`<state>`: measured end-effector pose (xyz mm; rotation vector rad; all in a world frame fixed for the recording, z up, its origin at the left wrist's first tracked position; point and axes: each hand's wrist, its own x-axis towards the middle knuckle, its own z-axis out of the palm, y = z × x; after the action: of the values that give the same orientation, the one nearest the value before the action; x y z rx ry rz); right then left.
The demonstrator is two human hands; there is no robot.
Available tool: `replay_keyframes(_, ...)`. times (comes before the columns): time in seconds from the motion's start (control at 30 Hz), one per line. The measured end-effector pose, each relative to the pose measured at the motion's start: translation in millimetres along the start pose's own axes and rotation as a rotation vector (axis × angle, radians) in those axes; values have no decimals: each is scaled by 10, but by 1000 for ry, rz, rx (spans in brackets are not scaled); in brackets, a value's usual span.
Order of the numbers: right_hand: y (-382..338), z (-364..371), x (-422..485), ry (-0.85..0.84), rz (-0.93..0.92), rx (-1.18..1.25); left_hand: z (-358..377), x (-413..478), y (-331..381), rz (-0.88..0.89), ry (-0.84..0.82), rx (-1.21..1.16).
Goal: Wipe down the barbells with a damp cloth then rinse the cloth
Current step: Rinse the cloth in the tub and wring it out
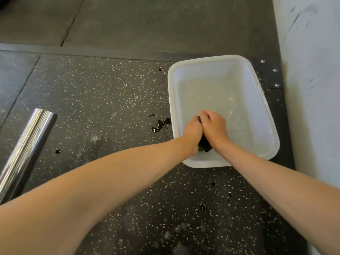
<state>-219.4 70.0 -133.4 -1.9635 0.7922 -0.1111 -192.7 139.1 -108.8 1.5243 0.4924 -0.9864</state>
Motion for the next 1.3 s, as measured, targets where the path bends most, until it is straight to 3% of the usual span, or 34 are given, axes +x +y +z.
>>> replay_keyframes(0.07, -3, -133, 48, 19, -117, -99, -61, -2, 23, 151, 89, 265)
replay_keyframes(0.13, 71, -278, 161, 31, -145, -354, -10, -44, -43, 188, 121, 343)
replay_keyframes(0.23, 189, -436, 271, 131, 84, -524, 91, -142, -197, 91, 155, 241)
replay_keyframes(0.33, 231, -527, 261, 222, 313, -533, 58, -60, -257, -36, 83, 163)
replay_keyframes(0.43, 109, -426, 256, 119, 488, -344, 19, -19, -148, -152, -58, -100)
replay_keyframes(0.57, -218, -302, 100, -51, 598, 364, 20, -131, 135, -175, -262, -228)
replay_keyframes(0.6, -327, -349, 41, -81, 573, 483, -16, -141, 234, -169, -299, -228)
replay_keyframes(0.67, -554, -522, -20, -183, 456, 468, -107, -181, 409, -106, -367, -172)
replay_keyframes(0.73, -714, -754, -70, -260, 229, 145, -153, -224, 501, -49, -432, -106)
replay_keyframes(0.83, -781, -1068, -110, -196, -178, -330, -121, -322, 573, 6, -434, 32)
replay_keyframes(0.9, -716, -1205, -147, -246, -333, -595, -114, -387, 606, 49, -417, 123)
replay_keyframes(1.0, -606, -1201, -218, -375, -467, -937, -107, -481, 669, 134, -478, 286)
replay_keyframes(1.1, -611, -1060, -176, -295, -575, -924, -20, -536, 715, 236, -524, 488)
replay_keyframes(1.3, -640, -963, -75, -179, -658, -1033, -38, -490, 845, 337, -429, 824)
